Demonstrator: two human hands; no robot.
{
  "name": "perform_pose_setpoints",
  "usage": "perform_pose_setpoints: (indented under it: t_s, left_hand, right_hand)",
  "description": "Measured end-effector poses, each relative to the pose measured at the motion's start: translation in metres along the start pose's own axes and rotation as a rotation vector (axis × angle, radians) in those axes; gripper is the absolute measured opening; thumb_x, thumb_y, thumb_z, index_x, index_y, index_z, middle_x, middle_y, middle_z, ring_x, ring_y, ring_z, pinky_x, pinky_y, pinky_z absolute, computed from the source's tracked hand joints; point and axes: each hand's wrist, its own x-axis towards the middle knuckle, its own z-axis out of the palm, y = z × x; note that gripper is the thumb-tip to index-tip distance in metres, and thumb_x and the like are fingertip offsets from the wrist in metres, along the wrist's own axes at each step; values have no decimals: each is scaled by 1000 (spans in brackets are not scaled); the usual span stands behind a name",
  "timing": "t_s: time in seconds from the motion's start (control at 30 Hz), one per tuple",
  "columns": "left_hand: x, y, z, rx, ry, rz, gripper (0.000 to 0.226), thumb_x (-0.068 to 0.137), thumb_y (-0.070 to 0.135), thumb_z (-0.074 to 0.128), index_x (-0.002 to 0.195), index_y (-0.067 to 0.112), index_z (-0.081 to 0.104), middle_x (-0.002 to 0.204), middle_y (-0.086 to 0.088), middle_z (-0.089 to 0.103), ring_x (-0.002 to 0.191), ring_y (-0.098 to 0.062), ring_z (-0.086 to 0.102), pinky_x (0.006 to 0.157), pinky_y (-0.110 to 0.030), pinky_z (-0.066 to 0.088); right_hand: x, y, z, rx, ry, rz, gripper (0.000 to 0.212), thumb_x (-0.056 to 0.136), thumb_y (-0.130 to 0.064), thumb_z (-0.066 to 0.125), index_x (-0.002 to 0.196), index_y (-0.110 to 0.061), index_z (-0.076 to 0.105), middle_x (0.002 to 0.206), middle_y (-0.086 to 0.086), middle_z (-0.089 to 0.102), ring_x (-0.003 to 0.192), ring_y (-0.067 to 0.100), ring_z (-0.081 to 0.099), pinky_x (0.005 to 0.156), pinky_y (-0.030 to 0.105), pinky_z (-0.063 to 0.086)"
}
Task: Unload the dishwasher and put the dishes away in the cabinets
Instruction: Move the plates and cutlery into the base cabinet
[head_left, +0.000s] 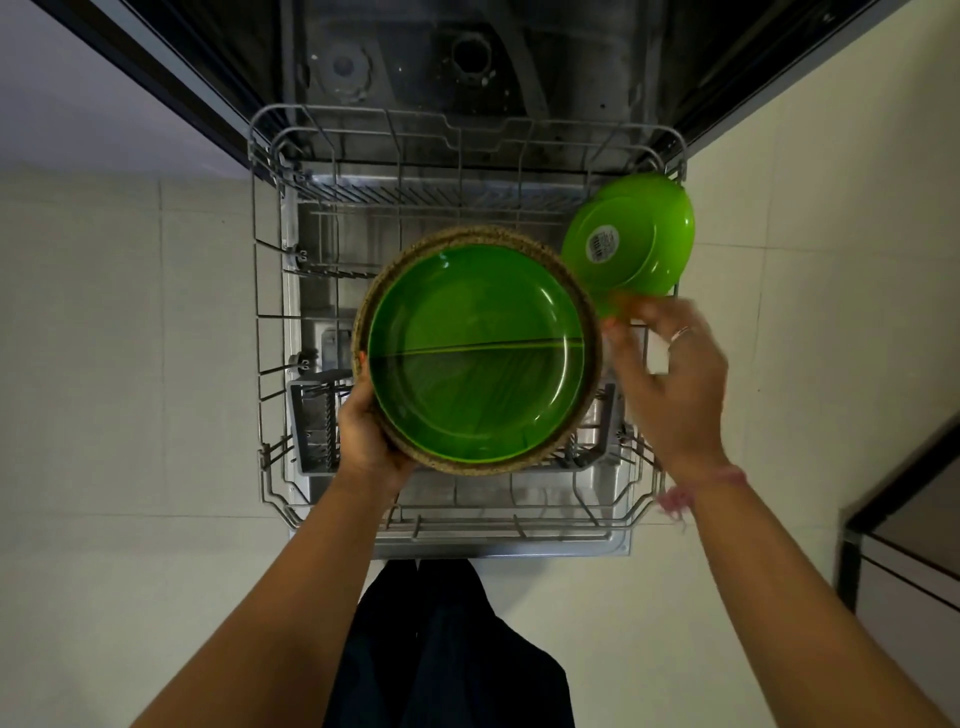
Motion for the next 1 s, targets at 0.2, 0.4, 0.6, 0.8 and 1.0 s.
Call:
perform_pose_setpoints:
  t_s: [0.2, 0.4, 0.6, 0.8, 1.0]
  left_hand:
    - [8, 4, -17, 0, 66, -11, 44, 98, 35, 24, 109, 25, 65, 95, -2, 75, 92, -29, 67, 69, -41, 58]
    - [18, 5, -24, 20, 104, -31, 40, 98, 35, 26, 114, 23, 61, 95, -2, 75, 93, -29, 66, 68, -40, 58]
    - [18, 5, -20, 38, 118, -47, 39, 99, 32, 24, 104, 24, 62, 85, 1, 75, 81, -23, 70, 63, -35, 58]
    - [19, 9, -19, 13, 64, -43, 47, 99, 33, 21, 104, 25, 67, 93, -3, 75, 82, -24, 72, 65, -38, 58]
    - [18, 9, -20, 17, 91, -11, 41, 94, 41, 35, 121, 23, 60, 112, -8, 69, 110, -36, 59, 83, -47, 53]
  right_hand:
    - [56, 101, 50, 446, 347, 1059, 51, 88, -23, 62, 133, -7, 43, 119, 9, 55, 102, 20, 59, 88, 37, 53]
    - [70, 137, 74, 503, 347, 1037, 44, 85, -22, 68, 126, -10, 55, 119, 12, 64, 106, 28, 62, 89, 45, 54]
    - [78, 107, 42, 603, 328, 917, 10, 90, -15, 62, 98, -21, 62, 95, -5, 66, 86, 11, 64, 68, 28, 55]
    - [70, 51, -13, 467, 156, 536, 9, 88, -29, 66, 94, -23, 65, 87, -14, 66, 84, 6, 61, 78, 31, 50]
    - [0, -18, -11, -268, -299, -351, 30, 96, -18, 48, 124, -17, 59, 128, -3, 58, 116, 13, 54, 99, 27, 40]
